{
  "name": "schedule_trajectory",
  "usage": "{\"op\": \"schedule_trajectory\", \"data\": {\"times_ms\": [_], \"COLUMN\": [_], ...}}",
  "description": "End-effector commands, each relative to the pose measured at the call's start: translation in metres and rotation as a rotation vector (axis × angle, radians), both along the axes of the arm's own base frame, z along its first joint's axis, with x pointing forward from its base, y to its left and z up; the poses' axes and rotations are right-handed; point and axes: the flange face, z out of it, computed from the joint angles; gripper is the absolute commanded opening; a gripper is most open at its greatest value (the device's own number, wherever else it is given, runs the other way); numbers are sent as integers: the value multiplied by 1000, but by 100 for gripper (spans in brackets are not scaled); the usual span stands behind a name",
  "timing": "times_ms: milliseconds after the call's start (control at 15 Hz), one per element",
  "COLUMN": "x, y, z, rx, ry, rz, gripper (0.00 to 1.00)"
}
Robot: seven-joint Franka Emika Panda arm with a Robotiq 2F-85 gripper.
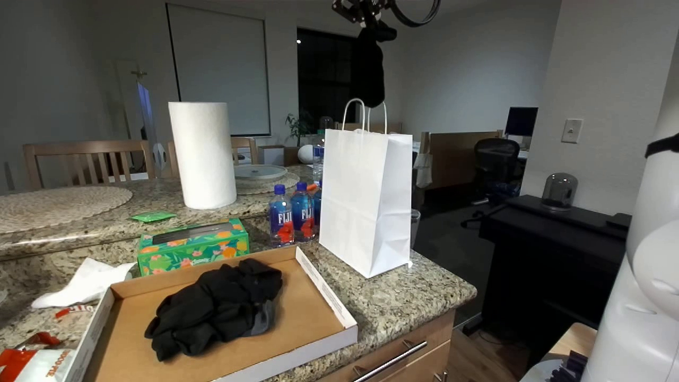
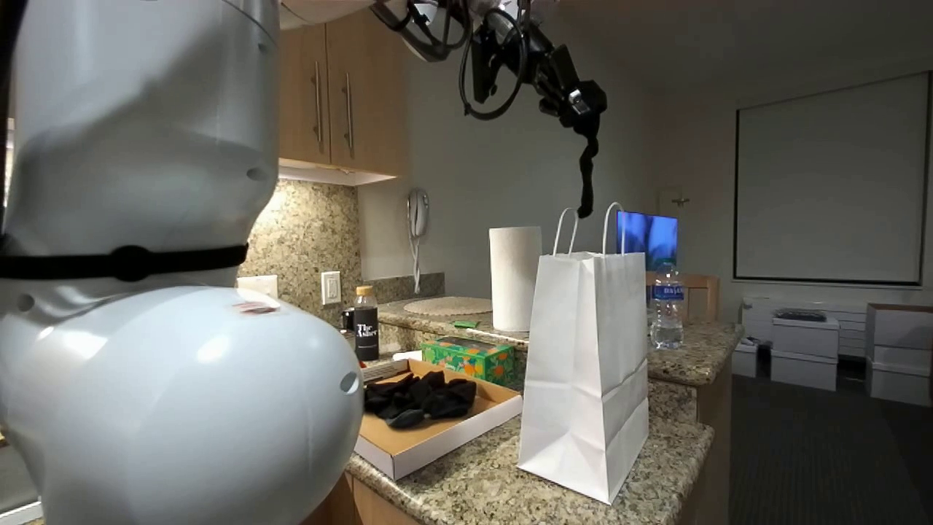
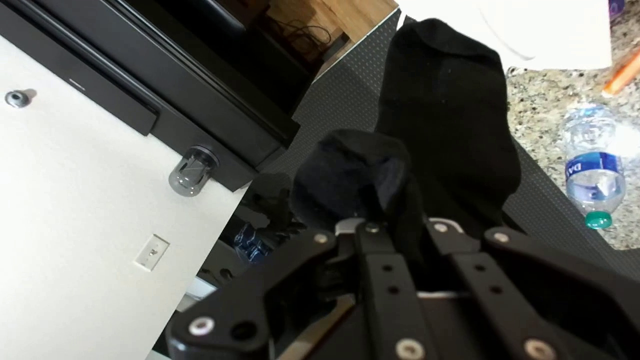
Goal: Put the socks in the white bag
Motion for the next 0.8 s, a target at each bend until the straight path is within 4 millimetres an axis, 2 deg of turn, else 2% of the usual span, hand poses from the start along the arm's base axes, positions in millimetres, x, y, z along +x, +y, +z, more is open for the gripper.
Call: {"op": "schedule_trajectory", "data": {"times_ms": [0, 133, 467, 667, 733], "x": [5, 13, 28, 33, 35], "y": [15, 25, 53, 50, 42], "z": [-24, -39, -61, -80, -89], "rx": [6, 5, 11, 86, 126], "ry": [50, 83, 129, 184, 212], "rz": [-14, 6, 66, 62, 34], "gripper": [9, 9, 9, 9, 9]}}
